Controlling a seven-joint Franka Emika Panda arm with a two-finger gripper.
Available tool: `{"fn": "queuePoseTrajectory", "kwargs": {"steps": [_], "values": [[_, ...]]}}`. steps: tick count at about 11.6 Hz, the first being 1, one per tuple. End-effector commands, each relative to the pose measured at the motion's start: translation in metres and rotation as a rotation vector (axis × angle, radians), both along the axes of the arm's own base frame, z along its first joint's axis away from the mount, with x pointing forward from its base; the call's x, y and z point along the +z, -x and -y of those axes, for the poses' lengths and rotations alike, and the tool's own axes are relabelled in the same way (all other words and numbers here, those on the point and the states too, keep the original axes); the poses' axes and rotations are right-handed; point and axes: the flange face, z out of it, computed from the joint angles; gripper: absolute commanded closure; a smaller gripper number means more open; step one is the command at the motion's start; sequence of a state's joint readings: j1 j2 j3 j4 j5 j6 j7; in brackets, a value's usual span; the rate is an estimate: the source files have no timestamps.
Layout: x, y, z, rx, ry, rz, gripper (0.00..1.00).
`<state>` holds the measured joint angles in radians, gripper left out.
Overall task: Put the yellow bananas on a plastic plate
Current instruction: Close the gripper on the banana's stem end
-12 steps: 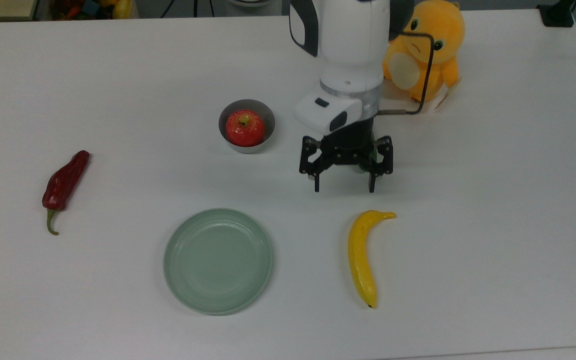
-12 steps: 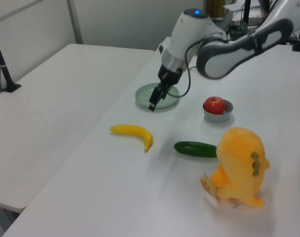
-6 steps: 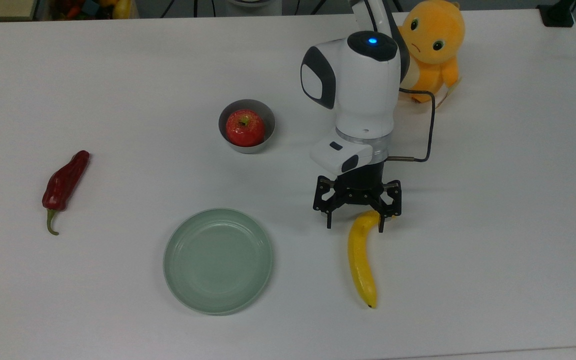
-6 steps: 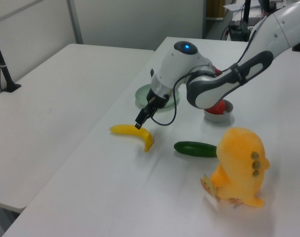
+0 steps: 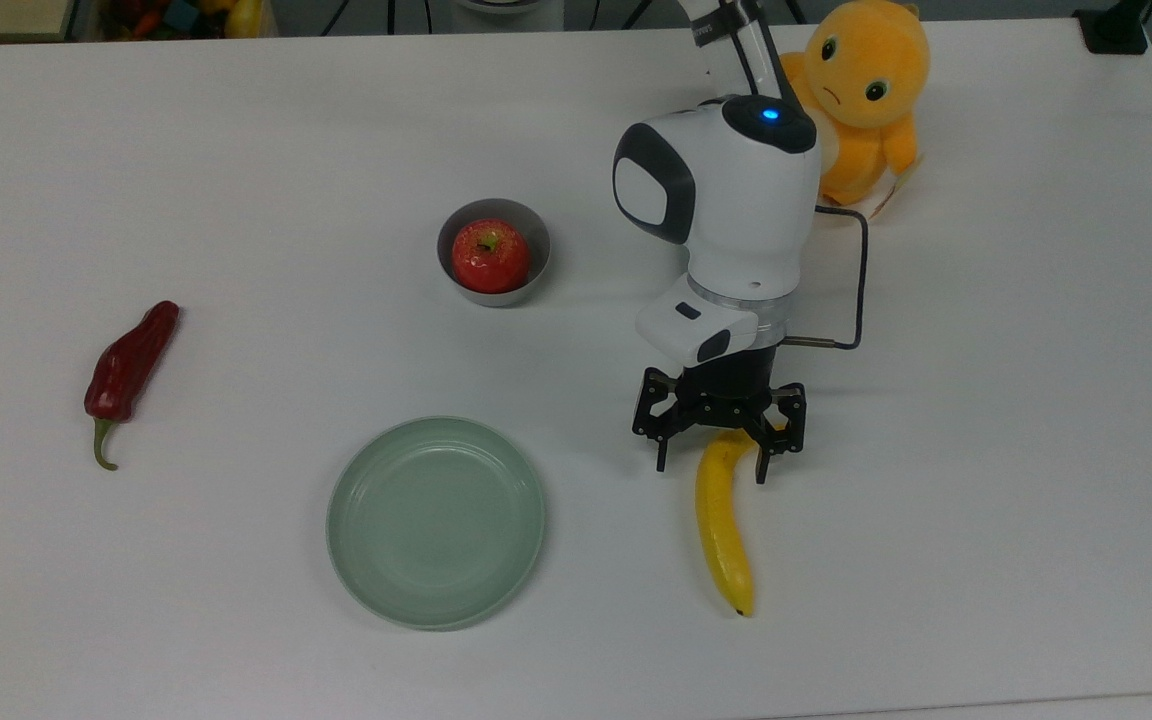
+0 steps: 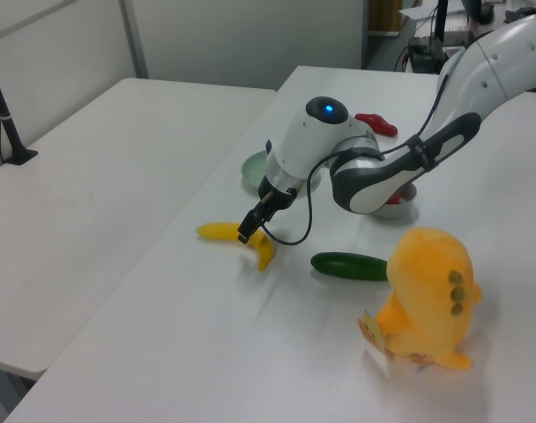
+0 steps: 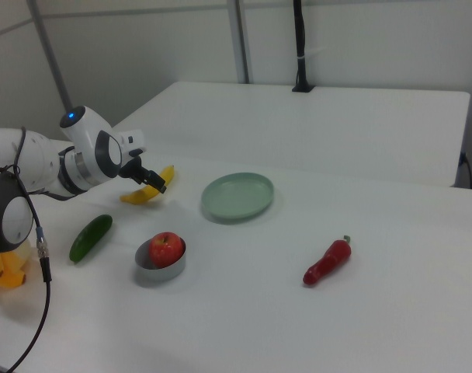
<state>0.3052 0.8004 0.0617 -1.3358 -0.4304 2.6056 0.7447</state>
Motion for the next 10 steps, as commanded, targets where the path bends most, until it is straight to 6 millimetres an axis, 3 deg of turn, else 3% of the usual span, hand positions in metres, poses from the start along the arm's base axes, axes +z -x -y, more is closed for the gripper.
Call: {"fn": "queuePoseTrajectory", "kwargs": {"steps": [1,4,7,8,10], "values": [[-0.001,-0.001,-0.006,0.003,0.011,0.034,0.39],[-0.008,0.001,-0.002,0.004,0.023,0.022,0.77],[-0.009,0.003,0.003,0.000,0.024,0.015,0.94],[0.001,0.001,0.009,-0.013,0.018,0.023,0.95],[0.053,-0.004,0.024,-0.043,-0.009,0.074,0.95]]}}
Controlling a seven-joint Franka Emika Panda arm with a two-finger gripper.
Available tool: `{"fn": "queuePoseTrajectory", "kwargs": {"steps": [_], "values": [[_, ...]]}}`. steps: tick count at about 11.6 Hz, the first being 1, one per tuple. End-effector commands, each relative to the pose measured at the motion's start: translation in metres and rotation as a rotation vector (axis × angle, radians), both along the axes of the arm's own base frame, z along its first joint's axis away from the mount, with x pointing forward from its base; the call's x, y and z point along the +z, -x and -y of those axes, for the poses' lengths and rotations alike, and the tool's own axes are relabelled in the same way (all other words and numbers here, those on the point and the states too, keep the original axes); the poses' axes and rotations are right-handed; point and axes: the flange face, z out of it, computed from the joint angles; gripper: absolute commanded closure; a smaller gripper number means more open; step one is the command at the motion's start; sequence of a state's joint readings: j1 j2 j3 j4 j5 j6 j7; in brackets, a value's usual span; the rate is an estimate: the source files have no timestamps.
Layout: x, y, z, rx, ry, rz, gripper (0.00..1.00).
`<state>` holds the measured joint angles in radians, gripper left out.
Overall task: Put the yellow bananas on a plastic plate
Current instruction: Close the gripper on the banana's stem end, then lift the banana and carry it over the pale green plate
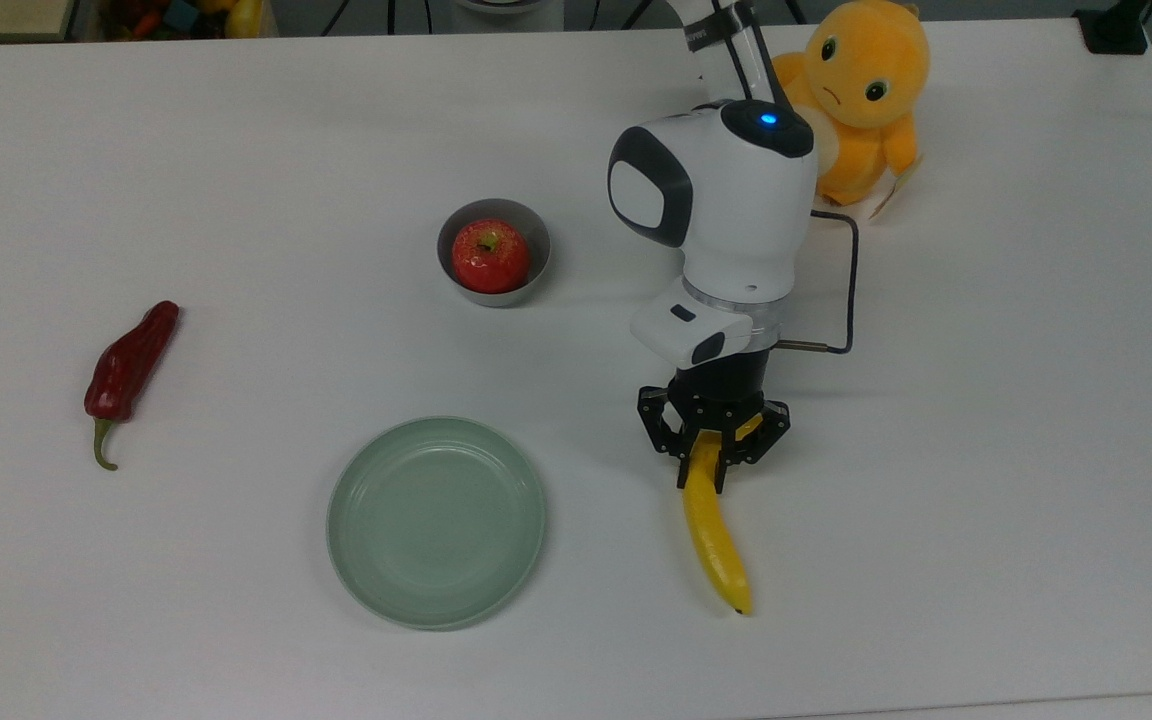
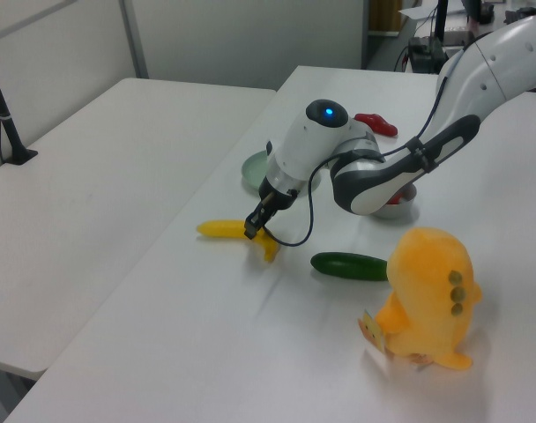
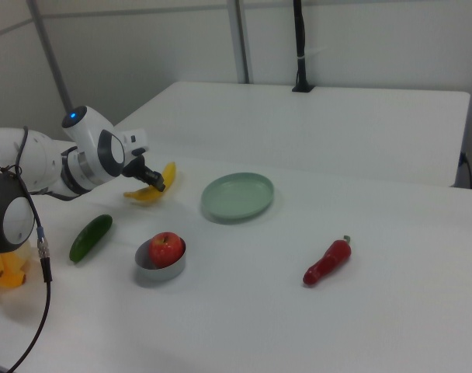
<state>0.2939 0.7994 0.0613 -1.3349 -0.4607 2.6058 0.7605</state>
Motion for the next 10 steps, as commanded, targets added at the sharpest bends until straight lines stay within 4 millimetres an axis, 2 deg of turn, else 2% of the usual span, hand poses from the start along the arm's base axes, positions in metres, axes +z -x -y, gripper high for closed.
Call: {"fn": "queuePoseTrajectory", "kwargs": {"steps": [1,4,8,10], "values": [[0.067,0.001,0.024,-0.050,-0.033,0.070,0.95],[0.126,0.000,0.077,-0.126,-0.053,0.083,0.95],[0.159,0.001,0.123,-0.127,-0.071,-0.022,0.95],[0.167,0.003,0.157,-0.172,-0.054,-0.109,0.95]]}}
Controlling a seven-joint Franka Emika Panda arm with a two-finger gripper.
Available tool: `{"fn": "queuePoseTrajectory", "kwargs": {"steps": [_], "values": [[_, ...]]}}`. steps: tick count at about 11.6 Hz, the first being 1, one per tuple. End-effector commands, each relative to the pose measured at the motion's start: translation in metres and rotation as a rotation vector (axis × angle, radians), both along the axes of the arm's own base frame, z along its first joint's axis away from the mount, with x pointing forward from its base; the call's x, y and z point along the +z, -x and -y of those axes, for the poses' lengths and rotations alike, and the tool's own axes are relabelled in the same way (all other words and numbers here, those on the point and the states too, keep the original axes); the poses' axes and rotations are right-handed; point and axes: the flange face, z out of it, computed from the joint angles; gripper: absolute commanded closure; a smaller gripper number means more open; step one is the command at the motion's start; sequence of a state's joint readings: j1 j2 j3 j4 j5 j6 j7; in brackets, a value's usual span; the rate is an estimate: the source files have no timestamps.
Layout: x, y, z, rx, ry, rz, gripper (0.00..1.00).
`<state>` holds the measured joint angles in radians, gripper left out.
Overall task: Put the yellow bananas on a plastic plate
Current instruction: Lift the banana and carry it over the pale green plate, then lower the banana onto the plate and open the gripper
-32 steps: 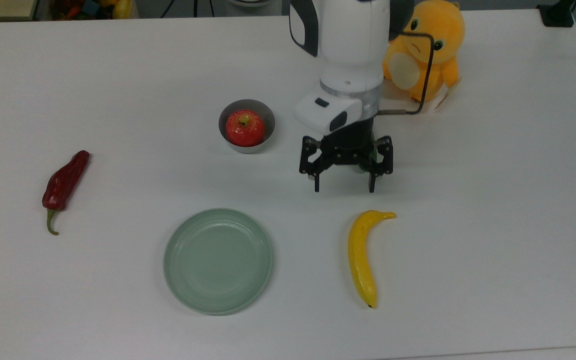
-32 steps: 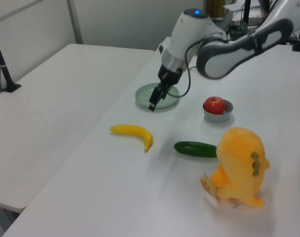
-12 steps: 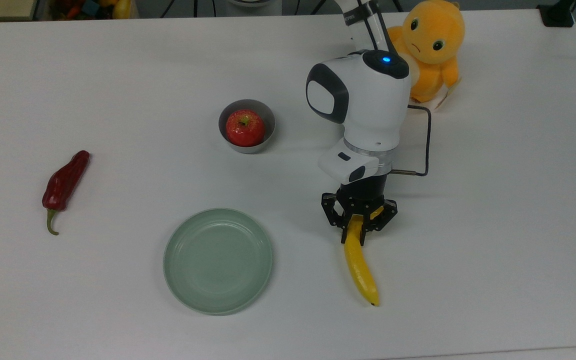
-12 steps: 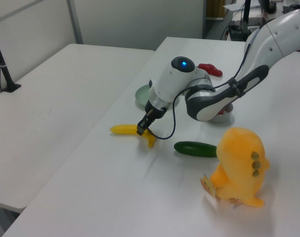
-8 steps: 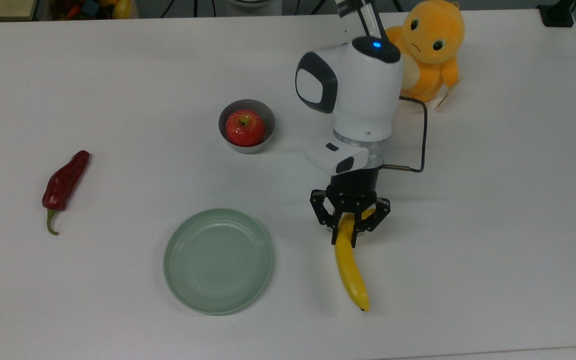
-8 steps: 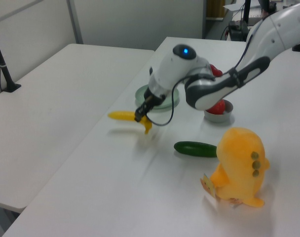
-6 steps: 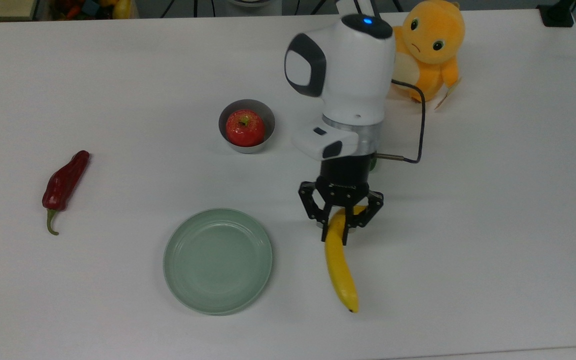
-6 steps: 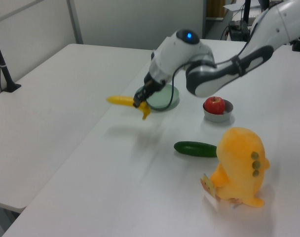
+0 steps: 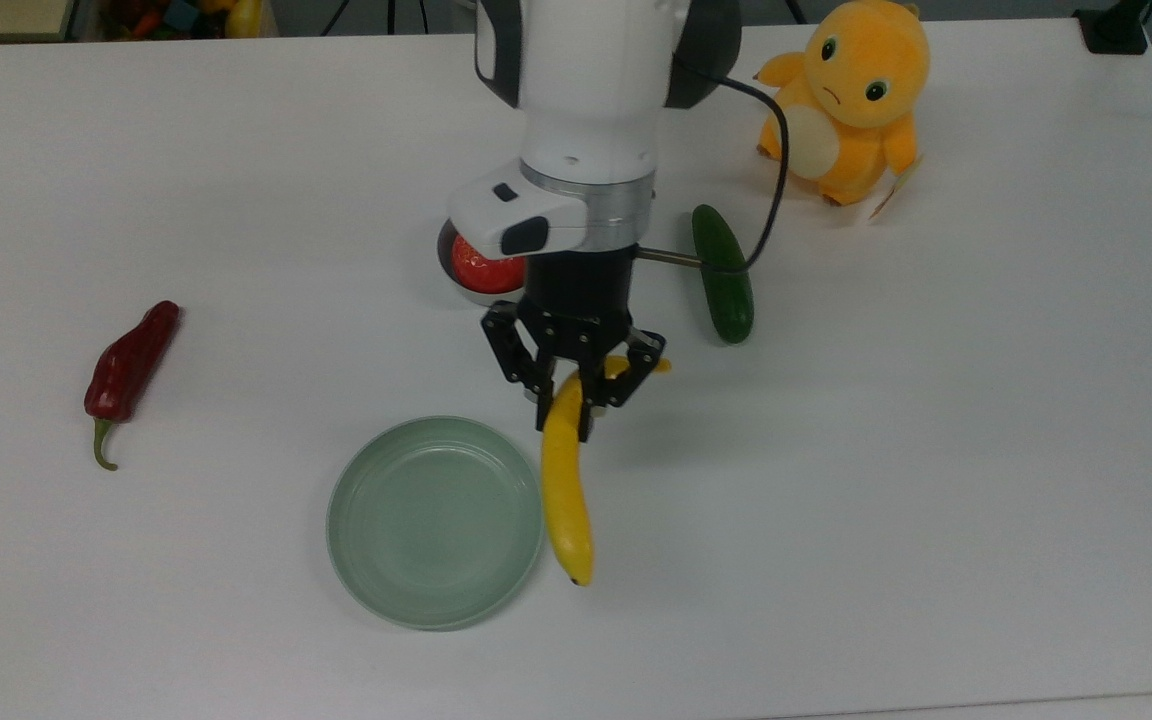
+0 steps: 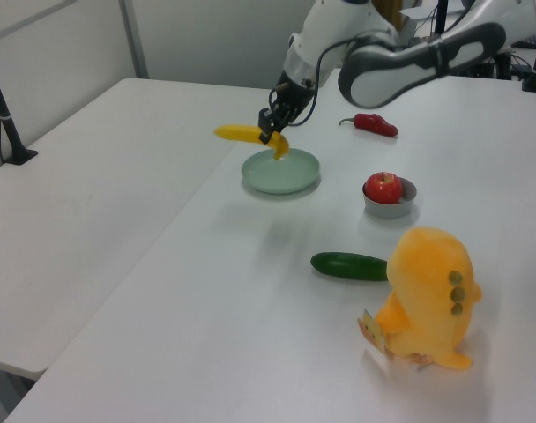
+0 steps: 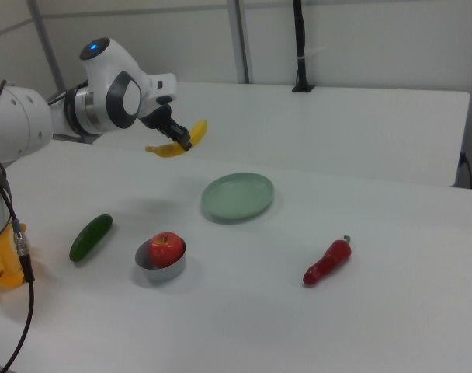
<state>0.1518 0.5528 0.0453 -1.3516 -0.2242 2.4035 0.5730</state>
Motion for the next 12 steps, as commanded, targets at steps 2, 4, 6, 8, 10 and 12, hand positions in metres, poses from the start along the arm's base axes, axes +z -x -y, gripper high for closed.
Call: {"fn": "queuePoseTrajectory", "kwargs": {"steps": [2,4,6,8,10,12], "values": [[0.010,0.015,0.040,-0.062,0.016,-0.127,0.97],[0.010,0.015,0.056,-0.165,0.008,-0.130,0.97],[0.001,0.013,0.070,-0.235,0.033,-0.126,0.97],[-0.021,0.010,0.071,-0.265,0.072,-0.131,0.97],[-0.047,0.006,0.070,-0.292,0.092,-0.091,0.97],[-0.071,0.004,0.068,-0.299,0.109,-0.064,0.97]]}}
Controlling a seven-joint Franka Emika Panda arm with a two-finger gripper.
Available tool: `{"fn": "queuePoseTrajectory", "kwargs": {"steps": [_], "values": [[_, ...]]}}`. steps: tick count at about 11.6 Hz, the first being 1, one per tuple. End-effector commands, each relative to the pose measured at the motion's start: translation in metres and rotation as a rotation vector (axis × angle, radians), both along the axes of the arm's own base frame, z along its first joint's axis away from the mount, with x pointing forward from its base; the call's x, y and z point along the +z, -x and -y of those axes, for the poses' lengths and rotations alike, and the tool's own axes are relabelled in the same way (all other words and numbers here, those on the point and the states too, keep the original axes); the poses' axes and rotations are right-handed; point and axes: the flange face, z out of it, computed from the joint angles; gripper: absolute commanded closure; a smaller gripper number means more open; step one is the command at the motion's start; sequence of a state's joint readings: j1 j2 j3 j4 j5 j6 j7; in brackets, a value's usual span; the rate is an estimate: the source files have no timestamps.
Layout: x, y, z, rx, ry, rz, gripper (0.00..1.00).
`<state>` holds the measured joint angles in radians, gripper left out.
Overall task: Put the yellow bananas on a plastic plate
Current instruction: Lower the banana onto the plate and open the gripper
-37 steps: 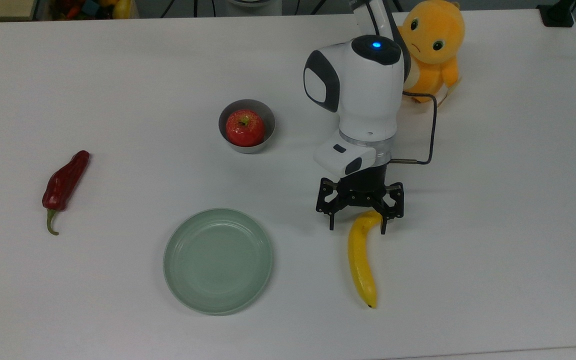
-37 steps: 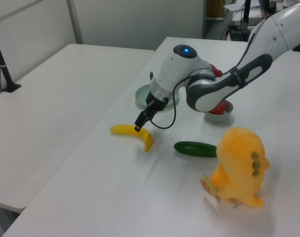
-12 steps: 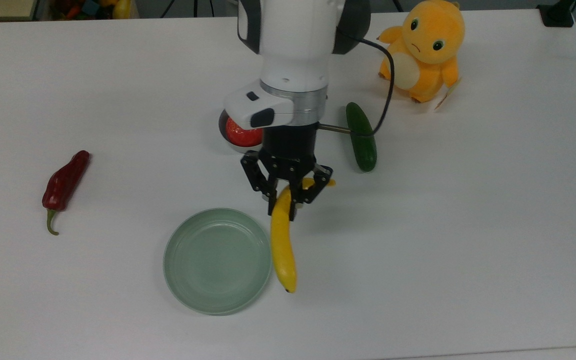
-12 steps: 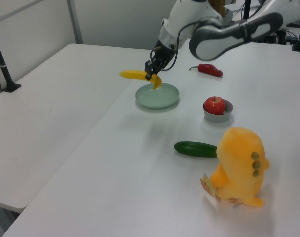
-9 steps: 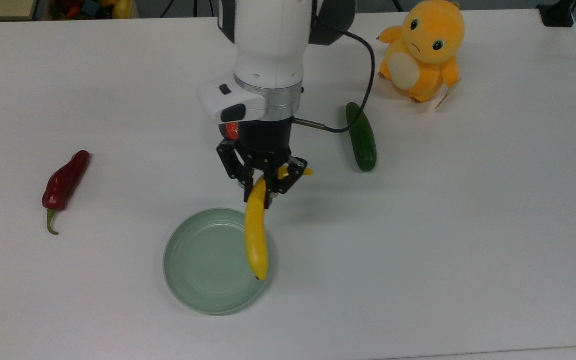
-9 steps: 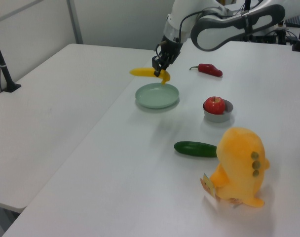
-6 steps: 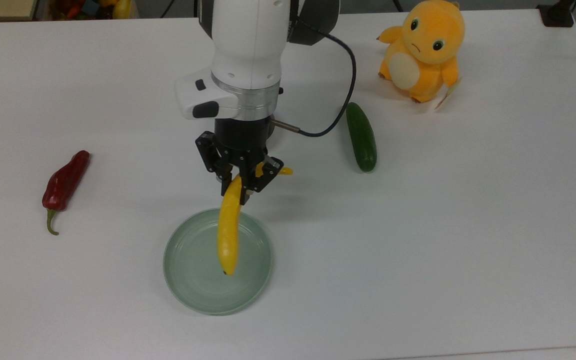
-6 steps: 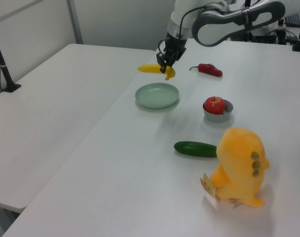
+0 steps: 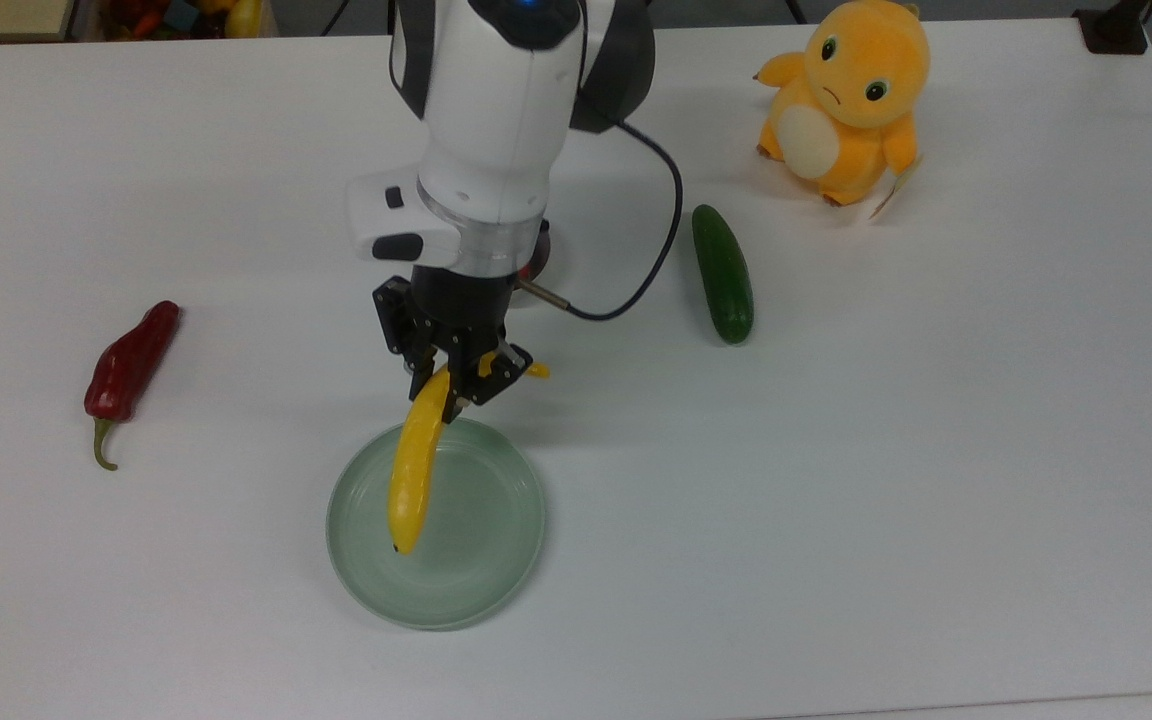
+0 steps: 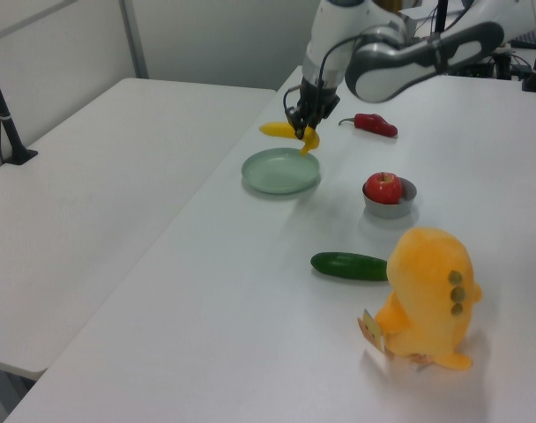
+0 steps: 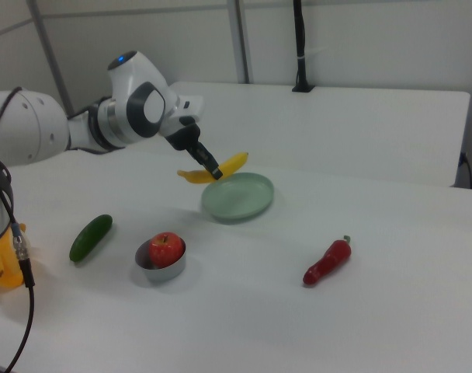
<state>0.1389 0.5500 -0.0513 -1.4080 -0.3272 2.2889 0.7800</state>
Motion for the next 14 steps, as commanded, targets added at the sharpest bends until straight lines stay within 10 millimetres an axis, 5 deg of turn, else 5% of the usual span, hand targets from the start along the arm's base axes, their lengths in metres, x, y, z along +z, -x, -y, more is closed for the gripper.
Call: {"fn": "queuePoseTrajectory", "kwargs": {"steps": [1,7,9,12,14], "values": [[-0.039,-0.002,-0.004,-0.031,0.033,0.059,0.97],[-0.080,-0.017,0.021,-0.007,0.055,0.133,0.93],[-0.088,-0.017,0.022,-0.004,0.061,0.125,0.84],[-0.091,-0.016,0.020,-0.001,0.062,0.121,0.47],[-0.090,-0.016,0.018,0.003,0.063,0.120,0.09]]}}
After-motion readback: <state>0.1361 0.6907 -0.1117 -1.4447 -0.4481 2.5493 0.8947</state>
